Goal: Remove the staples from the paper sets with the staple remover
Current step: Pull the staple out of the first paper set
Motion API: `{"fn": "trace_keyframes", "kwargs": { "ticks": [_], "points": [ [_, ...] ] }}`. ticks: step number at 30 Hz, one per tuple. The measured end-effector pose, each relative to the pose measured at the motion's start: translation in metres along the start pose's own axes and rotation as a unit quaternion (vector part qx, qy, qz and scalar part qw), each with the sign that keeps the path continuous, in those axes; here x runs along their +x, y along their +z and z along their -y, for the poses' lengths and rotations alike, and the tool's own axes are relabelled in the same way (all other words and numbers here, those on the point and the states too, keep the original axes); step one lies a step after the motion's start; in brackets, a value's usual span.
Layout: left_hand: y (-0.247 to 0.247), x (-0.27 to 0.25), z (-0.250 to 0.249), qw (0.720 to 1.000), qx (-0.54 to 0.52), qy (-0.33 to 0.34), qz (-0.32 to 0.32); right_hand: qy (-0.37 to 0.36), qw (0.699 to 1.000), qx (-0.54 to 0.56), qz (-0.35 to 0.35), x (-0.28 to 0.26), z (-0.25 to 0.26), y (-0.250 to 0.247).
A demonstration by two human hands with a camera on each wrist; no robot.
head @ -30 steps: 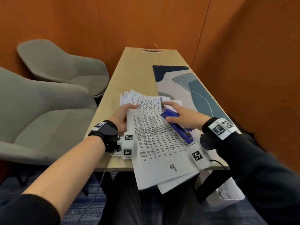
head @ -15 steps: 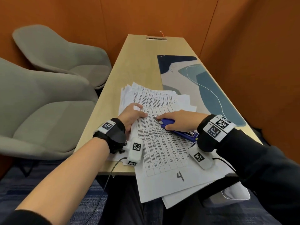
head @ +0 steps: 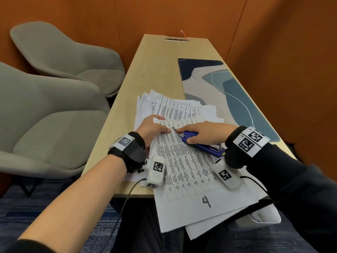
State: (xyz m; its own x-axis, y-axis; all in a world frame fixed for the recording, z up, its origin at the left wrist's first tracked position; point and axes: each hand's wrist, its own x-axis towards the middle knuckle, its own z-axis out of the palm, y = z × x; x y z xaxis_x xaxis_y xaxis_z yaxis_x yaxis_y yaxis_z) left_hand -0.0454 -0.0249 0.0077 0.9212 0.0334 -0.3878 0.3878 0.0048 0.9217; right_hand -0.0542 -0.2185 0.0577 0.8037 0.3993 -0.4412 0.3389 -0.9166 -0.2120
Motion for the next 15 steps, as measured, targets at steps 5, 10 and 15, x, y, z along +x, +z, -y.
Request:
{"fn": "trace_keyframes", "kwargs": {
  "ticks": [5,10,15],
  "points": [
    [-0.0005,0.0013,-0.0012,1.0,0.009,-0.011,0.015,-0.004,1.0,-0.002,0.003,-0.0055,-0.0049,0.0008],
    [-0.0026,0.0012,-0.0034,0.999,0.018,-0.024,0.03,-0.014,1.0,-0.011,0.013,-0.0063,-0.0042,-0.0035],
    [-0.0028,0.0017,-0.0048,0.999,0.021,-0.032,0.036,-0.012,1.0,-0.021,0.012,-0.0041,0.0009,0.0012]
  ]
}}
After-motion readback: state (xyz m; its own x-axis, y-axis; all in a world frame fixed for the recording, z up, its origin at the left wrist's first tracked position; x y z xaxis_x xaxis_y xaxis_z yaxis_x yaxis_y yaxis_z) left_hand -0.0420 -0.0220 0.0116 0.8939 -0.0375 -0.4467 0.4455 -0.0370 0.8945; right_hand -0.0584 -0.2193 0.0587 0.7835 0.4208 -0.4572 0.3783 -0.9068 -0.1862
